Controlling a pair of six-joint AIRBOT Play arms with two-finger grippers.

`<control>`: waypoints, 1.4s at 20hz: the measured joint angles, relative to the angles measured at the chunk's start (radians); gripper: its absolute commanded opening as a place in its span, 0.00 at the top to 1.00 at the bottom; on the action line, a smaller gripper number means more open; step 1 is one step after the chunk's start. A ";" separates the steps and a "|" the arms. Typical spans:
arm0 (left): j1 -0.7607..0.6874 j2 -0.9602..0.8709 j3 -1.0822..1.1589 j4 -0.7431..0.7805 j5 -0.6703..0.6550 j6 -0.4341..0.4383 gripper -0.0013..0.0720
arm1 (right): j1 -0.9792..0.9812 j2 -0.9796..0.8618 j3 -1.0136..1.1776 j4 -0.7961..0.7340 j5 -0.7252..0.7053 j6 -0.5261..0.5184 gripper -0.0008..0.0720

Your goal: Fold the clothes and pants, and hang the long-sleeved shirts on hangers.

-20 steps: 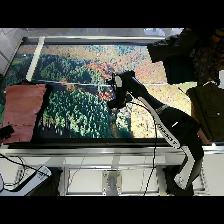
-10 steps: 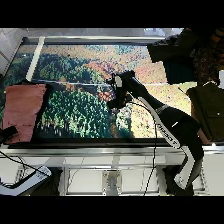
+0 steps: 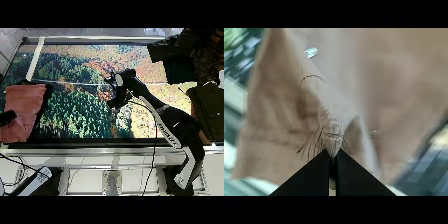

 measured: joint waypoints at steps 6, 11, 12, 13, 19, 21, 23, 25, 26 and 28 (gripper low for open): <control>-0.312 -0.012 0.431 -0.239 0.324 0.093 0.95 | -0.075 0.070 0.164 -0.013 0.082 -0.093 0.84; -0.653 -0.108 0.629 -0.329 0.492 0.098 0.95 | -0.207 0.179 0.191 -0.006 0.195 -0.169 0.50; -0.717 -0.134 0.645 -0.341 0.520 0.098 0.95 | -0.233 0.202 0.190 0.014 0.208 -0.195 0.43; -0.783 -0.167 0.657 -0.351 0.560 0.099 0.95 | -0.259 0.228 0.186 0.047 0.216 -0.230 0.35; -1.128 -0.348 0.676 -0.426 0.731 0.148 0.95 | -0.349 0.315 0.145 0.274 0.252 -0.406 0.35; -1.239 -0.397 0.677 -0.449 0.753 0.172 0.95 | -0.357 0.323 0.117 0.306 0.257 -0.431 0.35; -1.336 -0.442 0.676 -0.459 0.763 0.186 0.95 | -0.363 0.328 0.077 0.321 0.259 -0.452 0.35; -1.407 -0.472 0.658 -0.469 0.771 0.196 0.95 | -0.373 0.330 0.022 0.302 0.257 -0.465 0.35; -1.432 -0.477 0.636 -0.470 0.774 0.200 0.95 | -0.383 0.330 -0.010 0.289 0.256 -0.469 0.35; -1.460 -0.467 0.561 -0.472 0.776 0.207 0.95 | -0.417 0.330 -0.072 0.261 0.235 -0.475 0.35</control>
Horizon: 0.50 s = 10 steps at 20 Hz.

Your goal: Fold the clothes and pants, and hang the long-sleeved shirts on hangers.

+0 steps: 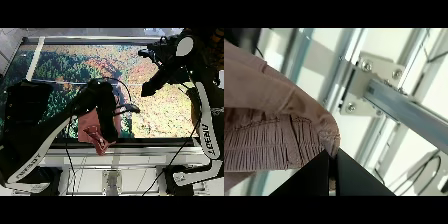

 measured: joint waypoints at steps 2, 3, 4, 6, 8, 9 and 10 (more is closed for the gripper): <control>-0.007 0.037 -0.109 0.003 0.004 0.004 0.95 | -0.040 0.000 -0.060 -0.006 -0.039 -0.003 0.35; -0.006 0.063 -0.166 0.012 0.003 0.004 0.95 | -0.054 0.000 -0.089 -0.005 -0.069 -0.003 0.34; 0.002 0.098 -0.224 0.023 0.006 0.003 0.95 | -0.065 0.000 -0.119 -0.004 -0.108 0.007 0.28; 0.027 0.172 -0.314 0.046 0.006 -0.022 0.95 | -0.071 -0.005 -0.173 0.002 -0.205 0.060 0.26; 0.059 0.247 -0.366 0.056 0.005 -0.044 0.95 | -0.059 -0.027 -0.209 0.008 -0.295 0.107 0.26; 0.076 0.284 -0.382 0.063 0.006 -0.055 0.95 | -0.044 -0.044 -0.219 0.016 -0.324 0.103 0.26; 0.091 0.314 -0.393 0.066 0.005 -0.056 0.95 | -0.023 -0.062 -0.227 0.031 -0.338 0.047 0.26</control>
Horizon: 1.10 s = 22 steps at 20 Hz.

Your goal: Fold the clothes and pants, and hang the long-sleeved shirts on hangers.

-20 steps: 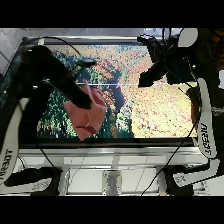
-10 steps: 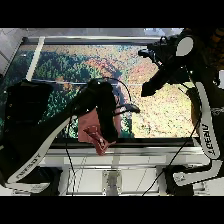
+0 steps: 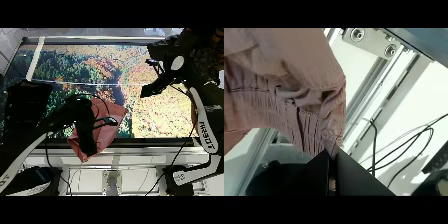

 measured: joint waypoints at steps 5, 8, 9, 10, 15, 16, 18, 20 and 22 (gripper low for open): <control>0.085 0.105 -0.024 0.085 0.000 0.002 0.95 | 0.129 -0.045 -0.015 -0.051 -0.009 -0.520 0.26; 0.158 0.123 -0.028 0.144 0.000 0.003 0.95 | 0.186 -0.051 -0.018 -0.082 -0.062 -0.780 0.26; 0.188 0.126 -0.028 0.156 -0.001 0.004 0.95 | 0.198 -0.053 -0.018 -0.086 -0.073 -0.843 0.26; 0.217 0.129 -0.029 0.164 -0.001 0.005 0.95 | 0.207 -0.054 -0.018 -0.086 -0.082 -0.892 0.26; 0.363 0.134 -0.029 0.185 -0.002 0.007 0.95 | 0.226 -0.070 -0.032 -0.005 -0.116 -1.089 0.26; 0.384 0.134 -0.029 0.187 -0.002 0.008 0.95 | 0.227 -0.075 -0.042 0.009 -0.117 -1.110 0.26; 0.419 0.134 -0.029 0.189 -0.002 0.014 0.95 | 0.229 -0.084 -0.076 0.031 -0.122 -1.141 0.26; 0.441 0.134 -0.029 0.190 -0.002 0.019 0.95 | 0.234 -0.089 -0.112 0.051 -0.127 -1.160 0.26; 0.453 0.134 -0.029 0.191 -0.002 0.024 0.95 | 0.244 -0.091 -0.144 0.064 -0.129 -1.178 0.26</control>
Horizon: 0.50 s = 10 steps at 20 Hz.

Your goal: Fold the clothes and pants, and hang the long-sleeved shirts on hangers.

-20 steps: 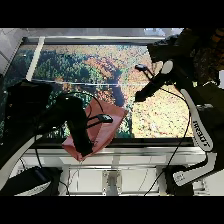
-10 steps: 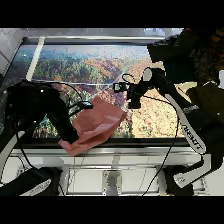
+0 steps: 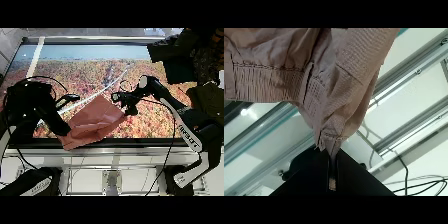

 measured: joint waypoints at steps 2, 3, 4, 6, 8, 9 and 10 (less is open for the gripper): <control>0.006 0.000 0.000 0.001 0.000 0.006 0.95 | 0.011 -0.002 -0.023 0.011 -0.020 -0.015 0.26; 0.008 0.000 0.000 0.000 0.000 0.008 0.95 | 0.019 -0.002 -0.031 0.020 -0.041 -0.020 0.26; 0.010 0.000 0.000 0.001 0.000 0.010 0.95 | 0.028 -0.002 -0.037 0.027 -0.056 -0.024 0.26; 0.011 0.000 0.000 0.001 0.000 0.011 0.95 | 0.050 -0.002 -0.044 0.037 -0.102 -0.029 0.26; 0.012 0.000 0.000 0.001 0.000 0.013 0.95 | 0.069 -0.002 -0.048 0.043 -0.144 -0.030 0.26; 0.012 0.000 0.000 0.001 0.000 0.013 0.95 | 0.075 -0.002 -0.049 0.045 -0.160 -0.030 0.27; 0.012 0.000 0.000 0.001 0.000 0.013 0.95 | 0.079 -0.002 -0.050 0.048 -0.180 -0.030 0.31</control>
